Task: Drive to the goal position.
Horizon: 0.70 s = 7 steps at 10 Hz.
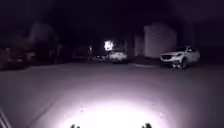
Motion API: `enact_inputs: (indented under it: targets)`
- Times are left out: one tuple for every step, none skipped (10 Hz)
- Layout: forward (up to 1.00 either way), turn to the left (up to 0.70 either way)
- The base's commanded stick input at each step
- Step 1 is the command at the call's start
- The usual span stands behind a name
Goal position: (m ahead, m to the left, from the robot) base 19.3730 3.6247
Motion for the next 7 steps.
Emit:
enact_inputs:
  targets:
    - [0.85,0.00]
    - [0.85,0.00]
    - [0.85,0.00]
    - [0.85,0.00]
    - [0.85,0.00]
    - [0.85,0.00]
    - [0.85,0.00]
